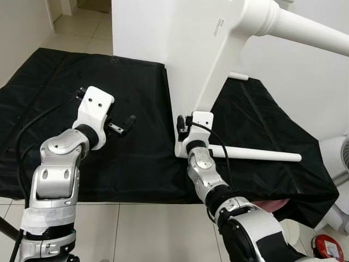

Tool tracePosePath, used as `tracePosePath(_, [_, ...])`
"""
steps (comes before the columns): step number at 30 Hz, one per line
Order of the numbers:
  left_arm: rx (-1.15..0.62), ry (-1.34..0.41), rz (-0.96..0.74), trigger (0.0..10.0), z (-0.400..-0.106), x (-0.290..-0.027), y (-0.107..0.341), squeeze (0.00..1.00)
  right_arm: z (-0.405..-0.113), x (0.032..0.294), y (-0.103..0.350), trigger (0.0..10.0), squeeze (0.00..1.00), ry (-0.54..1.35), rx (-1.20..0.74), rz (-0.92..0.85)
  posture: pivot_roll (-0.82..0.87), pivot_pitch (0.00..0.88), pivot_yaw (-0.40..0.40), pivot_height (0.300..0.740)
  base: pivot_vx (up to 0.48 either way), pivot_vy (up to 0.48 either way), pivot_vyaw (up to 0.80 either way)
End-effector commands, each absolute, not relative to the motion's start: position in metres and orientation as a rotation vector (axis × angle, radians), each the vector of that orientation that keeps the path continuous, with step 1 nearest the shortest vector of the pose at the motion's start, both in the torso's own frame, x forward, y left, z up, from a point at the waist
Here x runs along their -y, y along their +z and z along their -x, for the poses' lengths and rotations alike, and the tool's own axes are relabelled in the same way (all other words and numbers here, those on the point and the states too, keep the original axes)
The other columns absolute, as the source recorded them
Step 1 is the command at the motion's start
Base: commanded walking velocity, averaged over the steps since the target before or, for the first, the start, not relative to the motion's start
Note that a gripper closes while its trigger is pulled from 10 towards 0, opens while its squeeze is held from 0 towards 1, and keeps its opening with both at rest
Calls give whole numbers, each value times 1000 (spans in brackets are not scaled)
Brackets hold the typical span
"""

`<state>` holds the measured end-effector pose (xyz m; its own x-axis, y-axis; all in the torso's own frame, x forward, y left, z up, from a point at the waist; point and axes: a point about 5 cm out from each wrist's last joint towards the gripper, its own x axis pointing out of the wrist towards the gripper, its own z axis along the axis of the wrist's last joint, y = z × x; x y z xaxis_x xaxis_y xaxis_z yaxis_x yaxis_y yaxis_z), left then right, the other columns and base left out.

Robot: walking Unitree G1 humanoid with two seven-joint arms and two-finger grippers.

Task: Building children table

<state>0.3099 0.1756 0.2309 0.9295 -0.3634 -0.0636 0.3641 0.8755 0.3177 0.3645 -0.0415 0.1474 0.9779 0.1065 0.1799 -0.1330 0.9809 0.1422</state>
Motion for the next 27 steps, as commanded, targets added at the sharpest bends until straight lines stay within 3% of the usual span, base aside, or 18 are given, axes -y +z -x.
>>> tracePosePath(1, [4, -285, -330, 10000, -312, -177, 231, 0, -343, -29, 168, 0, 0, 350, 231, -242, 141, 0, -177, 740, 0, 0, 0])
tracePosePath(4, [3, -281, -332, 10000, -312, -179, 232, 0, -331, -53, 173, 0, 0, 448, 241, -266, 144, 0, -175, 740, 0, 0, 0])
tracePosePath(6, [3, -281, -332, 10000, -312, -179, 232, 0, -331, -53, 173, 0, 0, 448, 241, -266, 144, 0, -175, 740, 0, 0, 0])
tracePosePath(8, [4, -275, -335, 10000, -313, -181, 233, 0, -317, -75, 177, 0, 0, 547, 263, -280, 147, 0, -174, 740, 0, 0, 0])
tracePosePath(15, [2, -267, -338, 10000, -313, -184, 233, 0, -294, -101, 183, 0, 0, 685, 310, -291, 147, 0, -174, 740, 0, 0, 0])
tracePosePath(27, [-3, -253, -341, 10000, -310, -188, 232, 0, -281, -117, 197, 0, 0, 763, 352, -356, 157, 0, -182, 740, 0, 0, 0])
